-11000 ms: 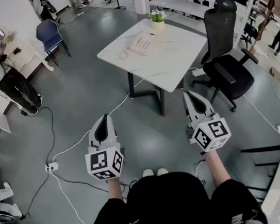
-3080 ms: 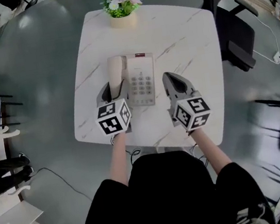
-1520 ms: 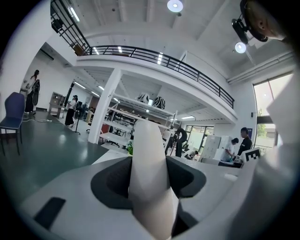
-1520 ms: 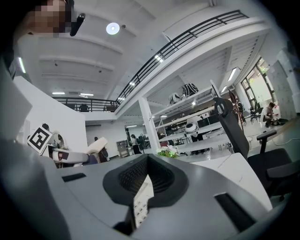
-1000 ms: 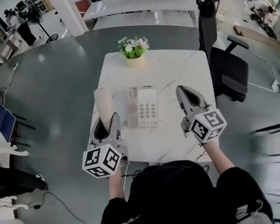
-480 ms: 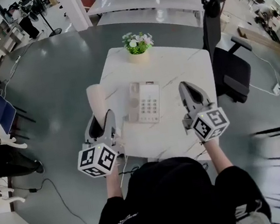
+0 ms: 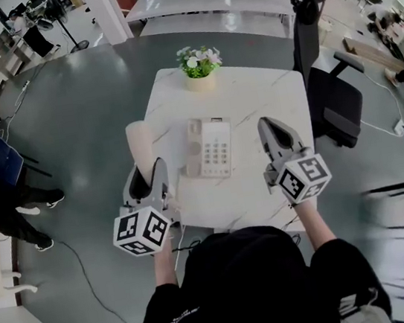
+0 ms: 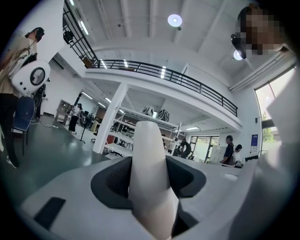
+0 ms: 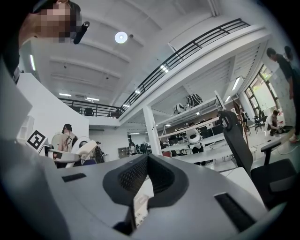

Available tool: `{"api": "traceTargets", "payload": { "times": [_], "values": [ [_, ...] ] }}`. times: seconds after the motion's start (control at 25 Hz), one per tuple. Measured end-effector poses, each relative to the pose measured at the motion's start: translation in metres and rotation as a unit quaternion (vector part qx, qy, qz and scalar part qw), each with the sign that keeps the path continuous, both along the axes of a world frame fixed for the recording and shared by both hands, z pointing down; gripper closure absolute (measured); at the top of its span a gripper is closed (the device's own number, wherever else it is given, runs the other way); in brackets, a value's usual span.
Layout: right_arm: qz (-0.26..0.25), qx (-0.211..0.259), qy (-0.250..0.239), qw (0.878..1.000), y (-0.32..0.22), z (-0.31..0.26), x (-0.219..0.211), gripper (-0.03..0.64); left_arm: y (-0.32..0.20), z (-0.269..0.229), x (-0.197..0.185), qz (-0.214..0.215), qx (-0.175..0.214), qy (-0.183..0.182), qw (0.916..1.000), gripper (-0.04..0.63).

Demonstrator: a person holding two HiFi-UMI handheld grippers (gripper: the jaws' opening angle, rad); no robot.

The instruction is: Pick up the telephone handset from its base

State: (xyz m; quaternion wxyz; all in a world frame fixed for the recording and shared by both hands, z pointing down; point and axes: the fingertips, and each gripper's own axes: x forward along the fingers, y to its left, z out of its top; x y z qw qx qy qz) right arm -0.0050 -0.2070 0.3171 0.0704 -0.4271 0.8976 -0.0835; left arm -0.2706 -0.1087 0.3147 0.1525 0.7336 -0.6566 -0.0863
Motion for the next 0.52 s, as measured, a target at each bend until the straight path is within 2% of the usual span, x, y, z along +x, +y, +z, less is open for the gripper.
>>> {"api": "traceTargets", "payload": {
  "times": [0.52],
  "values": [
    [0.001, -0.001, 0.010, 1.000, -0.0061, 0.0034, -0.0020, 0.626, -0.0067, 0.0050, 0.0013, 0.005, -0.005, 0.000, 1.0000, 0.388]
  ]
}}
